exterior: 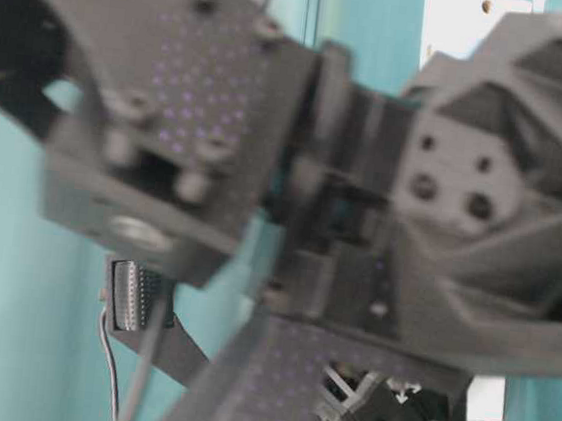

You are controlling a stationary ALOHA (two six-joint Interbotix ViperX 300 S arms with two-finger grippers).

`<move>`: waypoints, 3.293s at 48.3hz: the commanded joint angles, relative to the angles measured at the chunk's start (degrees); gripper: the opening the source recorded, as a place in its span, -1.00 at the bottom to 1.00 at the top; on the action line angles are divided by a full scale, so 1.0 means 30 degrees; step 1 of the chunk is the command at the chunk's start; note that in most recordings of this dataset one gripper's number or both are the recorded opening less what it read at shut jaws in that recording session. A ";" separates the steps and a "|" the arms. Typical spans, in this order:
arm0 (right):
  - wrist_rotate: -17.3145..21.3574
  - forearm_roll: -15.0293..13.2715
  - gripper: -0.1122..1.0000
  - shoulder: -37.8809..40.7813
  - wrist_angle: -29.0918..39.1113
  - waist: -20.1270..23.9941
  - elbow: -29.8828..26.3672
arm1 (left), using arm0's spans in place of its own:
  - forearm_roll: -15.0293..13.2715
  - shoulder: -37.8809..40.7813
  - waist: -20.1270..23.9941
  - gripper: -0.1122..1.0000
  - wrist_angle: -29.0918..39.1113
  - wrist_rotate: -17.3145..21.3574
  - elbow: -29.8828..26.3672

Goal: Move the wooden board into place and insert the rod into its hole.
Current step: 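Close the right gripper on the wooden dowel and lift it, then carry the dowel with the right gripper over the board's hole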

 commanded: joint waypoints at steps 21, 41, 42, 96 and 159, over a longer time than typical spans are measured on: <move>-0.0059 -0.0059 0.51 0.0029 -0.0703 0.0205 -0.0469 | -0.0029 -0.0674 -0.0234 0.32 -0.0117 -0.0176 -0.0088; -0.0059 -0.0146 0.33 0.0146 -0.0996 0.0205 -0.0469 | -0.0029 -0.0674 -0.0293 0.31 -0.0117 -0.0176 0.0000; -0.0059 -0.0176 0.33 0.0146 -0.0996 0.0205 -0.0469 | -0.0029 -0.0645 -0.0293 0.32 -0.0088 -0.0176 0.0000; -0.0029 -0.0176 -0.63 0.0088 -0.0967 0.0234 -0.0469 | -0.0029 -0.0645 -0.0322 0.31 -0.0117 -0.0176 0.0000; -0.0176 -0.4746 -0.63 -1.3945 -1.7373 -0.4160 1.4385 | -0.0029 -0.0615 -0.0586 0.31 -0.0059 -0.0176 0.0000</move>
